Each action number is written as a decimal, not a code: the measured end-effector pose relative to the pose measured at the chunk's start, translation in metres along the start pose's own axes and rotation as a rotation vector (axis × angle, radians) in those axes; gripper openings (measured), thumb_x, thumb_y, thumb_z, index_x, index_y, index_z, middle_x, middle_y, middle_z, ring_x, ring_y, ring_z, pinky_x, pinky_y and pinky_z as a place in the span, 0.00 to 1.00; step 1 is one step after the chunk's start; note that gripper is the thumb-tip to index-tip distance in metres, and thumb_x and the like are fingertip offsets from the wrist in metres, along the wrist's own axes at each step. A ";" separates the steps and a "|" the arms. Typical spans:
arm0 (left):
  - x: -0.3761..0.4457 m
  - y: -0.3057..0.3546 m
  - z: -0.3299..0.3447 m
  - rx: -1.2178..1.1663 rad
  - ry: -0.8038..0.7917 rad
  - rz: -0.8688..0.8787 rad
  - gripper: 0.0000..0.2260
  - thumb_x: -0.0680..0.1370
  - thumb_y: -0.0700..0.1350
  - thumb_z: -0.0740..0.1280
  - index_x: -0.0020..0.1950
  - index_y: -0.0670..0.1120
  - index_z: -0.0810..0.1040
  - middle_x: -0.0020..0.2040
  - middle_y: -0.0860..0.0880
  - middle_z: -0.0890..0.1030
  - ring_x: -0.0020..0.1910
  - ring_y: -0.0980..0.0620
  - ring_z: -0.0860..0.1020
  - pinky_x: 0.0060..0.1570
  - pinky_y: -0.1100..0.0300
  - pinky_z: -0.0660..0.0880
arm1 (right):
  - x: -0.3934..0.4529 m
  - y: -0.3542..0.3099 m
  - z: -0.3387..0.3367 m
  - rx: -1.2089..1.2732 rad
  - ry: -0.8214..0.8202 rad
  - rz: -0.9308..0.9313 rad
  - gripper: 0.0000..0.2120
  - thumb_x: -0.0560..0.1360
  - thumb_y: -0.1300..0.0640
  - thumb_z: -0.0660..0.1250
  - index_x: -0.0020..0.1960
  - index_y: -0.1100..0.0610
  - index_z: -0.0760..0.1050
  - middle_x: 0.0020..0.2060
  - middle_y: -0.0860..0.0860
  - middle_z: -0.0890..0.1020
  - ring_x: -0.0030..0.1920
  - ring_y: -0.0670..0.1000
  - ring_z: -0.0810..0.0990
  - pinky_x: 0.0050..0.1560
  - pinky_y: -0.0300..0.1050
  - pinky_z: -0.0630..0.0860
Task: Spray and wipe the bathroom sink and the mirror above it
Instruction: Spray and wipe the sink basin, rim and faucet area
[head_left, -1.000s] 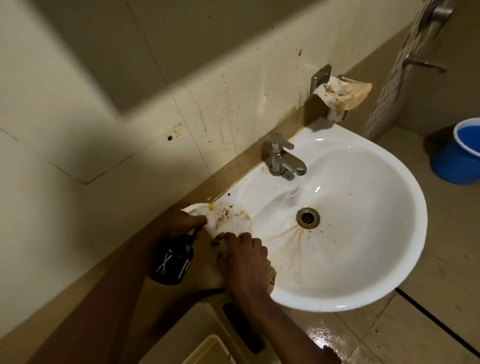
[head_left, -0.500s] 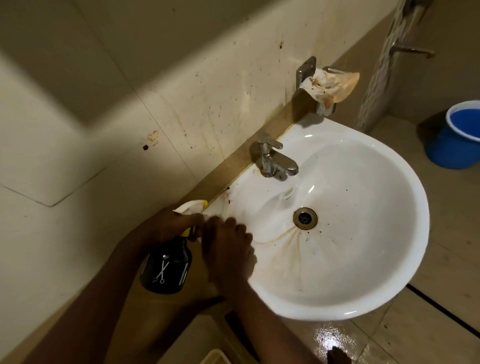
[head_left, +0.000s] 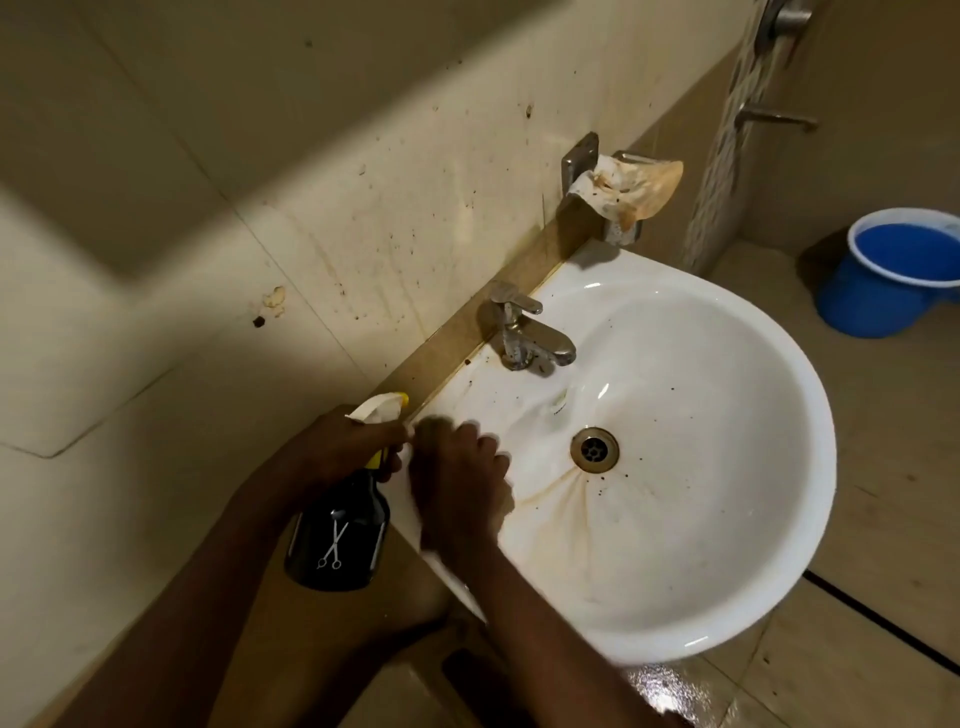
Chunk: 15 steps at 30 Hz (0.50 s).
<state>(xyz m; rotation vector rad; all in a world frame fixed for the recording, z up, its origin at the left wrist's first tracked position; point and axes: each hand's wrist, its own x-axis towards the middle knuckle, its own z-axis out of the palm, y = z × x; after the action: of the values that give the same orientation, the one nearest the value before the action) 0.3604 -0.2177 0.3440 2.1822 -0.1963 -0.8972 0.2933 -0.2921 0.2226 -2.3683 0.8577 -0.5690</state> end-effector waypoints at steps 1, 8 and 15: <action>0.003 0.000 0.001 0.009 -0.012 -0.008 0.13 0.73 0.45 0.72 0.54 0.42 0.78 0.39 0.39 0.82 0.36 0.45 0.79 0.42 0.54 0.77 | -0.011 0.001 0.000 0.015 -0.040 -0.065 0.09 0.78 0.49 0.59 0.54 0.50 0.74 0.43 0.52 0.78 0.42 0.56 0.75 0.40 0.49 0.68; 0.006 0.008 0.027 0.135 0.102 -0.089 0.10 0.75 0.47 0.69 0.40 0.41 0.79 0.36 0.45 0.81 0.34 0.49 0.78 0.39 0.59 0.76 | 0.094 0.030 0.006 -0.174 -0.037 0.048 0.11 0.75 0.54 0.66 0.57 0.54 0.72 0.54 0.57 0.78 0.51 0.61 0.76 0.47 0.58 0.73; 0.010 0.037 0.029 0.076 0.024 -0.056 0.19 0.61 0.56 0.73 0.49 0.50 0.78 0.45 0.43 0.82 0.44 0.44 0.81 0.52 0.49 0.78 | -0.002 0.007 0.005 -0.016 -0.040 -0.085 0.14 0.64 0.51 0.75 0.44 0.54 0.75 0.33 0.52 0.76 0.32 0.54 0.75 0.29 0.47 0.71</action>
<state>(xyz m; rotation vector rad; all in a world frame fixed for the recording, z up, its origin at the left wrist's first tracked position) 0.3536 -0.2651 0.3505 2.2776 -0.1606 -0.9075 0.2916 -0.2935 0.2142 -2.4320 0.7502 -0.5482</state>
